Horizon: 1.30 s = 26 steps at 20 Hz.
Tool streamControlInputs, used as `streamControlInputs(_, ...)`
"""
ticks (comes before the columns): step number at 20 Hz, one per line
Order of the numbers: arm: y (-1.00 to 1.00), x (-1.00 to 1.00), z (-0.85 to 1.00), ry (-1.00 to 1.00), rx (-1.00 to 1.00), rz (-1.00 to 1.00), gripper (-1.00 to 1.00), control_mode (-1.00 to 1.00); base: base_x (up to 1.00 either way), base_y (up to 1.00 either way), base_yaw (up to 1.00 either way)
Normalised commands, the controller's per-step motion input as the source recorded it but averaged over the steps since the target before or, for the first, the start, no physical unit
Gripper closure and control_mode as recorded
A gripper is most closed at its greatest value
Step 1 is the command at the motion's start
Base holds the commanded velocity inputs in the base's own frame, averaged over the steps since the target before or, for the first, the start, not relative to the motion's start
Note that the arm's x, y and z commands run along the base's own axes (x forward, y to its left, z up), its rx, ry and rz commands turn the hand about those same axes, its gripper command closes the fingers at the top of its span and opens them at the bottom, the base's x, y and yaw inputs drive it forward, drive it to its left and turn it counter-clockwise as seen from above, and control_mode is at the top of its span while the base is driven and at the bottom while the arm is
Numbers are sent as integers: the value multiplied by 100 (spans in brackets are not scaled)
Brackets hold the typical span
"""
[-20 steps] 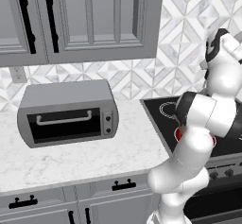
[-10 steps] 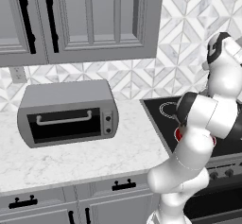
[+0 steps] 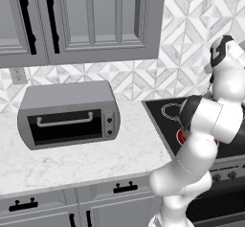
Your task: Put the sweet potato and lime in the pot. Retrieve the spatula and lightly stir the vegetables in the pot.
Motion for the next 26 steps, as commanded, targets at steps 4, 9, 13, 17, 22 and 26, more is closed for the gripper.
streamControlInputs(4, 20, -44, -18, 0, 10, 0, 100, -100, 0, 0, 0)
streamControlInputs(9, 31, -18, -23, 0, 5, 0, 100, -100, 0, 0, 0)
streamControlInputs(13, 13, -9, -6, 0, 6, -2, 100, -100, 0, 0, 0)
streamControlInputs(17, 22, -60, 45, 0, 12, -9, 100, -100, 0, 0, 0)
streamControlInputs(22, 6, -30, 47, 0, 4, -16, 100, -100, 0, 0, 0)
streamControlInputs(26, 0, 0, -2, 11, 4, -16, 100, -100, 0, 0, 0)
